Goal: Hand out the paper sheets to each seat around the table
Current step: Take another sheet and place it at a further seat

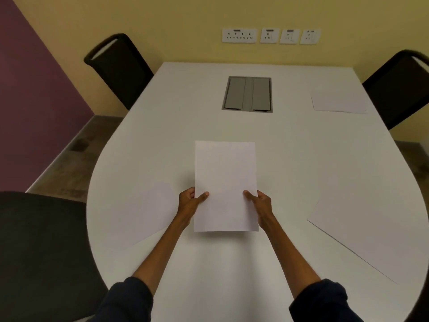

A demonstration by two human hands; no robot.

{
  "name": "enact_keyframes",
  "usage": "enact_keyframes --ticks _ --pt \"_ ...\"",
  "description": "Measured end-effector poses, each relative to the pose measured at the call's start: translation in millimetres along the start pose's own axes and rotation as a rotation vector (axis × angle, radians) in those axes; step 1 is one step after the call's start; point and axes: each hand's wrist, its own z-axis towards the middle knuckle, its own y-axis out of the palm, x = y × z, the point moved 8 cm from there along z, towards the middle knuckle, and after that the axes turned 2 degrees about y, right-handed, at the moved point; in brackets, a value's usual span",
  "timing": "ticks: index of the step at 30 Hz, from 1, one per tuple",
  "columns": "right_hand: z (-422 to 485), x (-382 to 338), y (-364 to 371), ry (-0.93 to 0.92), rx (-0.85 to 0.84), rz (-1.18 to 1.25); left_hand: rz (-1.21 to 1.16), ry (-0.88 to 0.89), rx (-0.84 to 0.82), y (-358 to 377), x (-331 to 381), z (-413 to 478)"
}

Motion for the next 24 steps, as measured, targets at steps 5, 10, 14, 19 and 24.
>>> enact_keyframes --ticks 5,10,14,19,24 --pt "-28 -22 53 -0.111 -0.073 -0.062 -0.042 0.074 0.093 -63 33 -31" --pt "-65 -37 129 -0.239 -0.198 -0.135 -0.066 0.137 0.198 -144 58 -64" --pt "-104 -34 204 -0.299 -0.303 -0.168 -0.082 0.184 0.281 -228 73 -100" --pt "-169 -13 321 -0.337 -0.436 -0.186 -0.103 0.238 0.361 -354 82 -158" --pt "-240 14 444 -0.375 -0.563 -0.190 -0.137 0.301 0.478 -481 92 -228"
